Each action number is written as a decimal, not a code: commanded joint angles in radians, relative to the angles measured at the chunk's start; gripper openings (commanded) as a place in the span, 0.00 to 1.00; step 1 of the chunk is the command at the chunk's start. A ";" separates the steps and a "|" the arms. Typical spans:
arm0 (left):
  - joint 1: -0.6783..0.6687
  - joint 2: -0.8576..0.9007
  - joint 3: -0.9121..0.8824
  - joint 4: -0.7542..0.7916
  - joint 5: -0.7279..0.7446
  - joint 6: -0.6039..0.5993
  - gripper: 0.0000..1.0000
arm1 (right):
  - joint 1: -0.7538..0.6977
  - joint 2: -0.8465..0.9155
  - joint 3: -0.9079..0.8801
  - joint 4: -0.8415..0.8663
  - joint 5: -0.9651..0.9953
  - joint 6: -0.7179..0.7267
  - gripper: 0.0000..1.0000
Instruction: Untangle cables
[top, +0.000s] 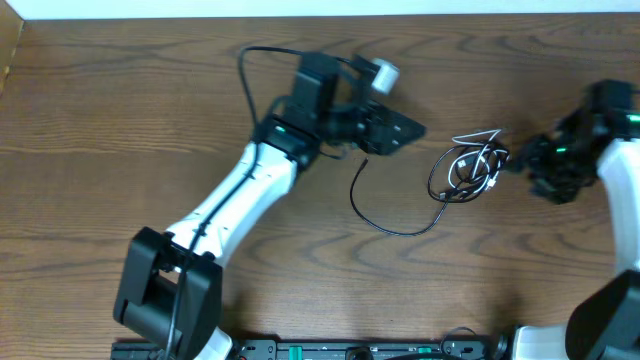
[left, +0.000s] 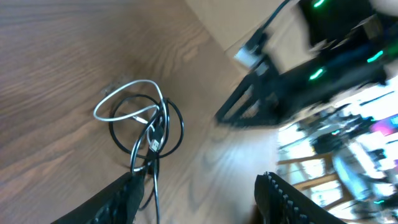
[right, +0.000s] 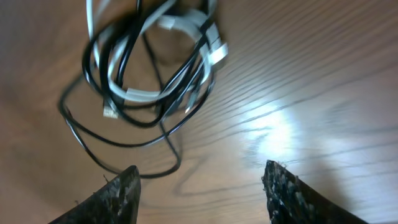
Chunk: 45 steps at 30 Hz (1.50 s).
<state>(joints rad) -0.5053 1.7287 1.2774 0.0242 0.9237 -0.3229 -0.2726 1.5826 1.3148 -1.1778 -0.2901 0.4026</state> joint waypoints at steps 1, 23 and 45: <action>-0.080 0.033 0.004 0.005 -0.201 0.111 0.62 | -0.085 -0.058 0.071 -0.031 0.018 -0.064 0.62; -0.370 0.473 0.429 -0.105 -0.512 0.253 0.60 | -0.141 -0.081 0.080 -0.098 0.010 -0.131 0.63; -0.270 0.419 0.429 -0.443 -0.597 0.259 0.07 | -0.127 -0.081 0.080 -0.096 -0.159 -0.269 0.61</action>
<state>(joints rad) -0.8387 2.2570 1.6920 -0.3611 0.2794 -0.0734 -0.4110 1.5082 1.3815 -1.2762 -0.3363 0.2245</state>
